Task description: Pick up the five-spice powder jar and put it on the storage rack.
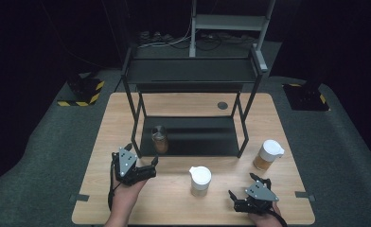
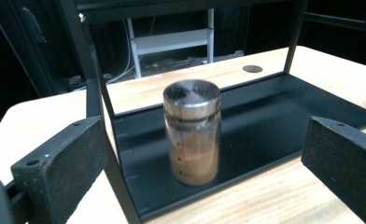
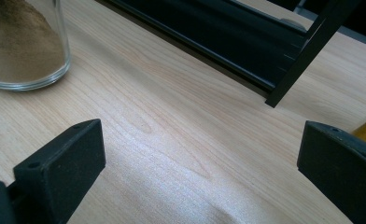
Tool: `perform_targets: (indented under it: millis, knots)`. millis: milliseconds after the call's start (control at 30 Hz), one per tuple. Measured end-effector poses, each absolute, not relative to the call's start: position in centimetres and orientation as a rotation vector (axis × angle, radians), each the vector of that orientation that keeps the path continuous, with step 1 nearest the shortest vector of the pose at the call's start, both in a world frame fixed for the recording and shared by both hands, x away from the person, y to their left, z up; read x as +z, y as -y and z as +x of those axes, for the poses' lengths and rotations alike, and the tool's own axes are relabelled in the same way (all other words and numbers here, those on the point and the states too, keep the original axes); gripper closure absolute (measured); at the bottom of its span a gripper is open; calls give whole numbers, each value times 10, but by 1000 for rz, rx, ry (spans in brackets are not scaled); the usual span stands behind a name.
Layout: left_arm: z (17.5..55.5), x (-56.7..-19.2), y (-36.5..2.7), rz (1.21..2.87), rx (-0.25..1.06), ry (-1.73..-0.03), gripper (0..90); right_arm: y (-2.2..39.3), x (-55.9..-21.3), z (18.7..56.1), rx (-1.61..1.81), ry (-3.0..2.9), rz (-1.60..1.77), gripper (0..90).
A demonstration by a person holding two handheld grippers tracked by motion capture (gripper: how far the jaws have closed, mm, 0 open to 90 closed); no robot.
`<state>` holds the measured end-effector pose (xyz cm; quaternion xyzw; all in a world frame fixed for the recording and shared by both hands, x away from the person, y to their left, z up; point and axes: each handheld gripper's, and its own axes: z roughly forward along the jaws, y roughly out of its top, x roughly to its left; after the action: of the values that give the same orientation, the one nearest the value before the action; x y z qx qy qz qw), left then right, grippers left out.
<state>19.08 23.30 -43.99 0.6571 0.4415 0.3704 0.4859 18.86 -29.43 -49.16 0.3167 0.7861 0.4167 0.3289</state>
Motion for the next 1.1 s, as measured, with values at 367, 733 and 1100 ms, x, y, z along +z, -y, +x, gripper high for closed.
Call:
perform_targets:
  millis: [367, 733, 1100]
  knots:
    - [174, -461, -241, 1645, 878, -1093, 3, 294, -492, 188, 1089, -2058, 825, 2]
    - [164, -479, -246, 1730, 839, -1118, 3, 293, -492, 188, 1085, -2052, 830, 2]
    - [170, -487, -235, 1912, 855, -1087, 4, 293, -492, 188, 1081, -2051, 834, 2]
